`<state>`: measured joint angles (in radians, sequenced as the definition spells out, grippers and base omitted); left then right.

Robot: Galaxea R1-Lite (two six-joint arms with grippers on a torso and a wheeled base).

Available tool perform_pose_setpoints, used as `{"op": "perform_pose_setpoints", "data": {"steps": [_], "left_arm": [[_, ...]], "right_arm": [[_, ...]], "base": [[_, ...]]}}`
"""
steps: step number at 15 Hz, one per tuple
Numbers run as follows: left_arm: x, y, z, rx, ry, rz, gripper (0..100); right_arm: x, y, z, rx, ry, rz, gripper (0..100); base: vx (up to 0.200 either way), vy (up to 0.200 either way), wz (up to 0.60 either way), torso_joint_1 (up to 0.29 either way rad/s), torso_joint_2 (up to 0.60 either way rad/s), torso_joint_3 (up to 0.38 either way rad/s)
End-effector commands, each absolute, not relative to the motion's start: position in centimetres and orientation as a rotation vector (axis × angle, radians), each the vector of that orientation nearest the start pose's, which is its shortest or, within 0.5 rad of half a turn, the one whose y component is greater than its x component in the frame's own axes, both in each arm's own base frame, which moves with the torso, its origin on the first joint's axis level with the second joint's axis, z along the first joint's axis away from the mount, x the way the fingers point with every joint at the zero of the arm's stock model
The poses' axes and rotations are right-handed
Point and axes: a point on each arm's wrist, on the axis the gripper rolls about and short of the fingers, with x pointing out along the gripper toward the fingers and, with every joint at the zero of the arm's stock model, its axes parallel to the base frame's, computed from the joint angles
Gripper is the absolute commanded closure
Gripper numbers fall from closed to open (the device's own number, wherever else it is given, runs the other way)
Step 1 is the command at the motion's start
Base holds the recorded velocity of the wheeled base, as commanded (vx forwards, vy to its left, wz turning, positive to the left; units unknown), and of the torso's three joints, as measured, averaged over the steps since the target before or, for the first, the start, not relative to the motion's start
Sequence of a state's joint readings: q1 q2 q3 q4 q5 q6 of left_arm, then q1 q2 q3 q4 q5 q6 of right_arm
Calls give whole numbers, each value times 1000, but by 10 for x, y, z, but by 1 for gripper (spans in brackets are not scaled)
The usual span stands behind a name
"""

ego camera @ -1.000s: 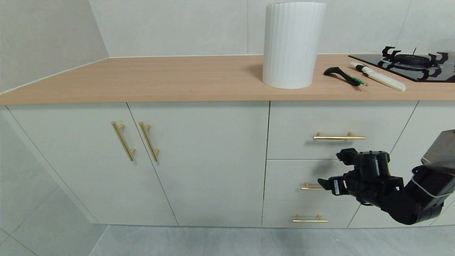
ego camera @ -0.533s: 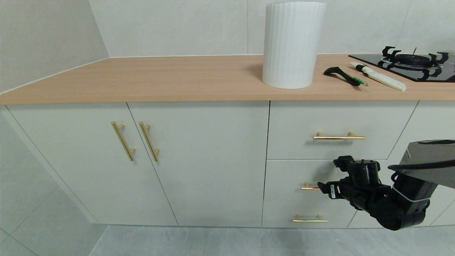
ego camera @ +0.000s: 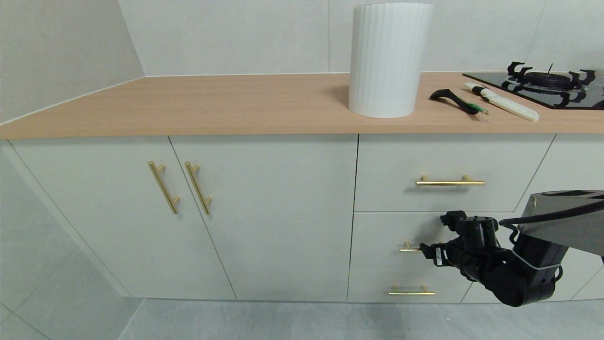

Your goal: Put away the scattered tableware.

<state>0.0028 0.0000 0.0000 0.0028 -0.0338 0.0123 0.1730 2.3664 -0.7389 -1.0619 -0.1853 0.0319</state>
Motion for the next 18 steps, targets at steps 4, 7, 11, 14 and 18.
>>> {"op": "perform_pose_setpoints", "data": {"steps": [4, 7, 11, 14, 18], "left_arm": [[-23, -1, 75, 12, 4, -31, 0], [-23, -1, 75, 12, 3, -31, 0], [-23, -1, 75, 12, 3, -31, 0], [-23, -1, 75, 12, 4, -31, 0], [-23, -1, 75, 12, 3, -31, 0]], "right_arm": [[359, 59, -26, -76, 576, -20, 0], [358, 58, -25, -76, 575, -20, 0], [354, 58, -27, -97, 596, -14, 0], [351, 58, -22, -99, 600, -12, 0], [326, 55, 16, -152, 701, 19, 0]], "base": [[0, 0, 0, 0, 0, 0], [0, 0, 0, 0, 0, 0], [0, 0, 0, 0, 0, 0], [0, 0, 0, 0, 0, 0], [0, 0, 0, 0, 0, 0]]}}
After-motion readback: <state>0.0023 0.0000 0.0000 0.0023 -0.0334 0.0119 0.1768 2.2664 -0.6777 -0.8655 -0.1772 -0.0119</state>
